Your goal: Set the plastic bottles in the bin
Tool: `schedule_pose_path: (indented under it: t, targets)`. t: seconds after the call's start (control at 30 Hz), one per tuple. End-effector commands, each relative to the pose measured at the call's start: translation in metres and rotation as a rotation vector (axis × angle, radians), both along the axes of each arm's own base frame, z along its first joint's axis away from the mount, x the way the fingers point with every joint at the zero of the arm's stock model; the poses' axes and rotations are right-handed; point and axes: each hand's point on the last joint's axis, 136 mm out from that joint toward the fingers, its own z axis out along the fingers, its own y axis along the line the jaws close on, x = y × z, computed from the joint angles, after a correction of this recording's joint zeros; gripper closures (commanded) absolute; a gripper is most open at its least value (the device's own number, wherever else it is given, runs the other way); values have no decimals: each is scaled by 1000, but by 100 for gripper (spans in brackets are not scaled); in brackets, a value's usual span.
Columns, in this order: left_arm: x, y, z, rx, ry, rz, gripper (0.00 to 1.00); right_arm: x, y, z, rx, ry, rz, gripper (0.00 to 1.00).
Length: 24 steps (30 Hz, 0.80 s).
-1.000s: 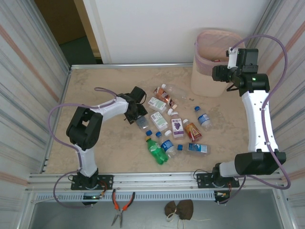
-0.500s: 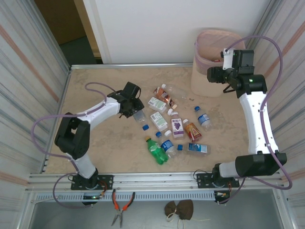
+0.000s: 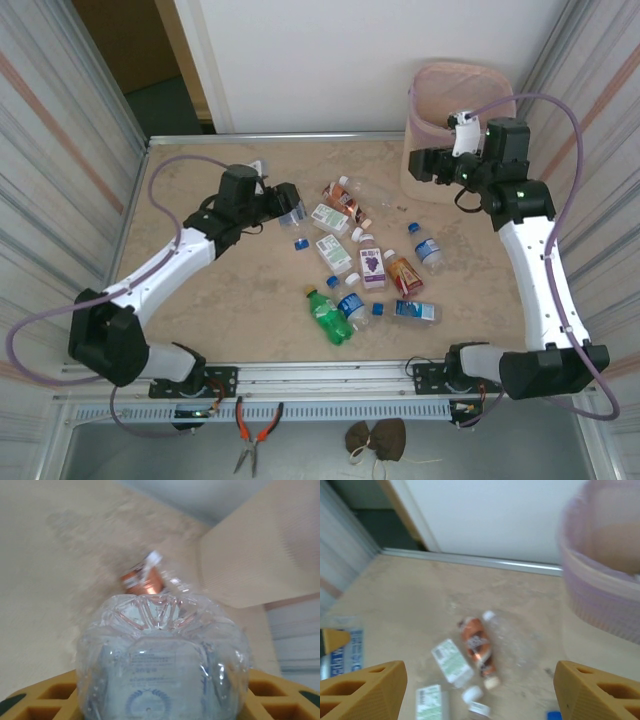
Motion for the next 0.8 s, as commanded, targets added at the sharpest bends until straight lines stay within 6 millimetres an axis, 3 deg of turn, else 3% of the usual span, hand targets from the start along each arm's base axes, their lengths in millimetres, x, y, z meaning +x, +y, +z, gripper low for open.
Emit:
schedule_pose_path:
  t: [0.0, 0.47, 0.77]
  targets:
    - [-16, -17, 58, -80, -255, -191, 50, -18, 35, 32, 136, -101, 174, 24]
    - [-104, -41, 195, -266, -772, -630, 50, -84, 122, 68, 271, -236, 584, 21]
    - [-150, -48, 251, -325, -980, -761, 50, -134, 168, 90, 274, -371, 793, 16]
